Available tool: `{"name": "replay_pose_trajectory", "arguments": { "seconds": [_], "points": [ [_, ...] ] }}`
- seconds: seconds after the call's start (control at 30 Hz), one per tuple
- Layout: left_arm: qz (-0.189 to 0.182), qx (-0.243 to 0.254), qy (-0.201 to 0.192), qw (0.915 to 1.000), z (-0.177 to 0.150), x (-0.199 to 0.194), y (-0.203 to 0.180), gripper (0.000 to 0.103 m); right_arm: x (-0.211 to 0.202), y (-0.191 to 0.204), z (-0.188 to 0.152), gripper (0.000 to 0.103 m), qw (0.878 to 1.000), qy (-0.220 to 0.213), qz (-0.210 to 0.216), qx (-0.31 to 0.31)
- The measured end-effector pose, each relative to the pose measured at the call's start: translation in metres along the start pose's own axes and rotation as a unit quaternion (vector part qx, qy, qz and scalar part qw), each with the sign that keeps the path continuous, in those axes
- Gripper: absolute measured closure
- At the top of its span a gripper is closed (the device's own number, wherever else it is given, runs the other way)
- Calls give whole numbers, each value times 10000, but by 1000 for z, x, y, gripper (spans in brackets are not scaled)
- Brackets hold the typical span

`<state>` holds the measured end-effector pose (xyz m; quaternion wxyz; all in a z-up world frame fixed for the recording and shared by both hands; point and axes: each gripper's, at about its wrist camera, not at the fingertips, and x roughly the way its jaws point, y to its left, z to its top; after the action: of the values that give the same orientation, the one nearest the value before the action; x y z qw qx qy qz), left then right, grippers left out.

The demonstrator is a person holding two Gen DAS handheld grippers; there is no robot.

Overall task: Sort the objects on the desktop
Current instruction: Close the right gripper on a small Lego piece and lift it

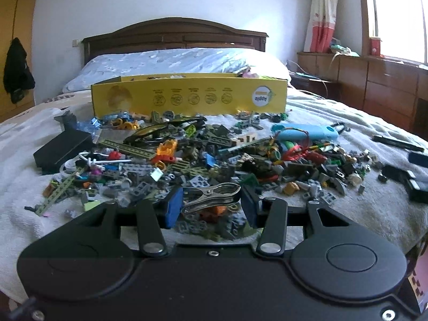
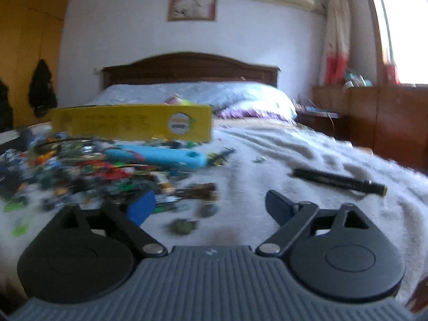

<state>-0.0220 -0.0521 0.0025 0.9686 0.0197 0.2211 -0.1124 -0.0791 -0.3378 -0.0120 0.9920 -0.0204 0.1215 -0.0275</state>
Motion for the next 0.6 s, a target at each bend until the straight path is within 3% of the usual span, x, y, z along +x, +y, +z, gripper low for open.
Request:
{"name": "replay_pose_trajectory", "arguments": {
  "seconds": [0.13,0.2,0.27,0.33,0.4,0.47,0.53,0.6],
  "points": [
    [22,-52,-17,10000,1,-2,3,58,-33,36,-3,10,9962,-207,825,-210],
    [15,-41,-35,10000,1,-4,3,58,-40,56,-6,20,9875,-69,1511,-438],
    [-4,-26,-65,10000,1,-7,2,58,-42,76,-11,31,9785,37,1909,-780],
    [-11,-8,-106,9999,1,-10,2,58,-37,95,-17,52,9714,202,2117,-1059],
    [-3,-2,-142,9999,1,-12,2,58,-30,107,-20,64,9673,362,2243,-1131],
    [-4,-24,-156,9999,2,-14,4,58,-25,116,-21,66,9676,385,2214,-1150],
    [-7,-47,-154,9999,2,-14,5,58,-20,119,-18,80,9679,406,2223,-1100],
    [-7,-61,-157,9999,2,-14,6,58,-17,119,-15,83,9696,423,2167,-1056]
  ]
}}
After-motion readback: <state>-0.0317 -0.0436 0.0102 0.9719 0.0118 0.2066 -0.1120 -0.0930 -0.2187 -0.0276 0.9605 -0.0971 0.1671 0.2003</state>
